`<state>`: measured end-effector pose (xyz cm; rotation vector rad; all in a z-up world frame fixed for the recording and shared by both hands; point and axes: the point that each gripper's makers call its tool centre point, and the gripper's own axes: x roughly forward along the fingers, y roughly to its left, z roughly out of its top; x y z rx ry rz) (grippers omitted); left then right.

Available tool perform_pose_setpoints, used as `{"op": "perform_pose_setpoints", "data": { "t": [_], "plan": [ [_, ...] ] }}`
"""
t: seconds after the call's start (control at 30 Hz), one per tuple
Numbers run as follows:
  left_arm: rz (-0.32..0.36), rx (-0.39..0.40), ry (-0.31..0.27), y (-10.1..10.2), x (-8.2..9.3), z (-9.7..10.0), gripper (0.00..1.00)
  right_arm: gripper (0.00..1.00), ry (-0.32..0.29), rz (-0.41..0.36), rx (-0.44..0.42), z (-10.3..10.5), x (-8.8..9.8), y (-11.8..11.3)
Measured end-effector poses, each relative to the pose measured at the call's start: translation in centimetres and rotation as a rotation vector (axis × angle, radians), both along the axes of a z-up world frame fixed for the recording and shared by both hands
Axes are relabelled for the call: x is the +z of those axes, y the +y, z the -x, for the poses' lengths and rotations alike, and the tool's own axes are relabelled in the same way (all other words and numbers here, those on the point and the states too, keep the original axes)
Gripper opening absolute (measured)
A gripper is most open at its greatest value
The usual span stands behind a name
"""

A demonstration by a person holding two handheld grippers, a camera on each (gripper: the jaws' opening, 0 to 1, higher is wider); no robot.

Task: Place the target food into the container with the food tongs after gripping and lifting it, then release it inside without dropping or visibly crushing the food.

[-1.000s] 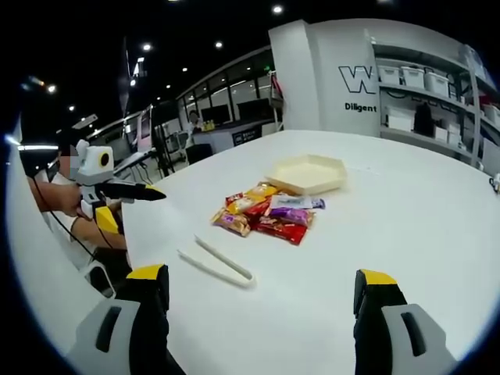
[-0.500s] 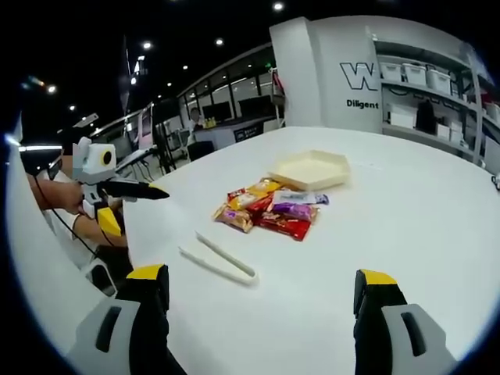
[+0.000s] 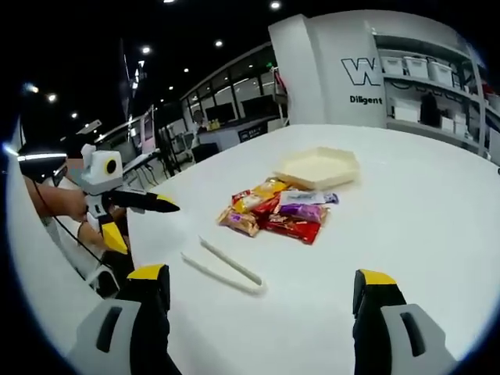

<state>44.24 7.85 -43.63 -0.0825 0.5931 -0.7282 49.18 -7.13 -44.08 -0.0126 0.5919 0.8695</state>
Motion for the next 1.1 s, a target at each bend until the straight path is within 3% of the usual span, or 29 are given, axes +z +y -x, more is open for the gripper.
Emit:
{"op": "perform_pose_setpoints", "data": {
  "t": [0.37,0.43,0.73,0.93,1.1],
  "plan": [
    [0.027,-0.129,-0.019,-1.7,-0.4,1.1,0.63,0.97,0.018,0.000,0.076,0.6,-0.5,2.0],
    [0.009,-0.135,0.009,-1.8,-1.1,1.2,0.63,0.97,0.027,-0.016,0.075,0.6,-0.4,2.4],
    [-0.005,-0.143,-0.006,-1.9,-1.4,0.6,0.61,0.97,0.060,-0.046,0.051,0.0,-0.6,2.8],
    [-0.027,-0.196,-0.027,-2.6,-1.6,0.8,0.45,0.96,0.071,-0.062,0.056,0.1,-0.6,3.0],
    [-0.026,-0.205,-0.024,-3.1,-1.9,0.4,0.45,0.96,0.085,-0.073,0.078,0.5,-1.0,3.4]
  ]
}}
